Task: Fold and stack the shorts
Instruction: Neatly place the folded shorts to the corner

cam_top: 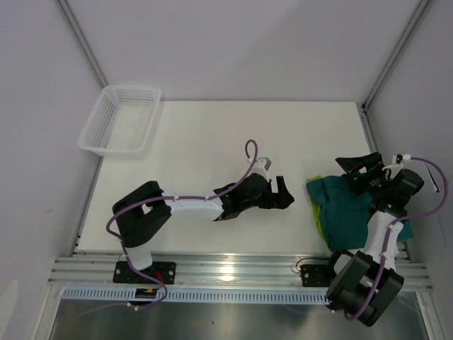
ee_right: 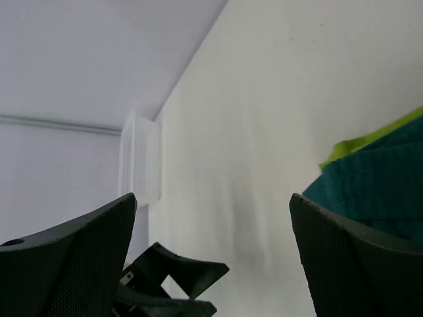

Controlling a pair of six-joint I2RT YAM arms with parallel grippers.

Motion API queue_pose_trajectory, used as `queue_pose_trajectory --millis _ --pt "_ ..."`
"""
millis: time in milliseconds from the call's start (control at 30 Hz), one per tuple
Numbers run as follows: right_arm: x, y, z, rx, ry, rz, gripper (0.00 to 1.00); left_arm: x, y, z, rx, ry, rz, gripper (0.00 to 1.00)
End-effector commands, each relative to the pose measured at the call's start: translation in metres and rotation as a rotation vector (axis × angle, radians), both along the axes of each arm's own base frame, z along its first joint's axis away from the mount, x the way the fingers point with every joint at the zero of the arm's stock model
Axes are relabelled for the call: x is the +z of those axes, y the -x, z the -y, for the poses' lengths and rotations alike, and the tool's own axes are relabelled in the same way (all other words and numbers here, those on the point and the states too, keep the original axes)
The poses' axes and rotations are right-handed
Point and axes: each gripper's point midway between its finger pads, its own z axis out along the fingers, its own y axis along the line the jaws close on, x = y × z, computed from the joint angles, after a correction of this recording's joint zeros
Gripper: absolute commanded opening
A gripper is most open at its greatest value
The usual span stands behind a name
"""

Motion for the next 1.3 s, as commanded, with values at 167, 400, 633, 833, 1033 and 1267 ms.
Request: queue_pose_trajectory --millis 167,400,633,833,1033,1267 --pt "0.005 0.010 -0.050 0.207 -0.128 0.193 0.99 0.024 -0.007 -0.050 0.066 0.042 0.060 0.99" --pt "-0.076 0.014 -0.043 0.099 -0.136 0.052 1.00 0.022 -0.001 -0.075 0.096 0.023 0.062 0.99" --pt "-0.073 0.002 -0.038 0.116 -0.155 0.081 0.99 0.023 0.002 -0.105 0.117 -0.026 0.078 0.99" --pt "-0.010 -0.014 -0.043 0.150 0.066 0.149 1.00 0.048 -0.004 -0.160 0.189 -0.077 0.163 0.99" --pt "0.021 -0.016 -0.084 0.233 0.381 0.211 1.00 0.072 -0.006 -0.242 0.371 -0.242 0.261 0.99" --pt "0.026 -0.013 -0.133 0.255 0.683 0.296 0.99 0.092 -0.001 -0.322 0.570 -0.353 0.422 0.99"
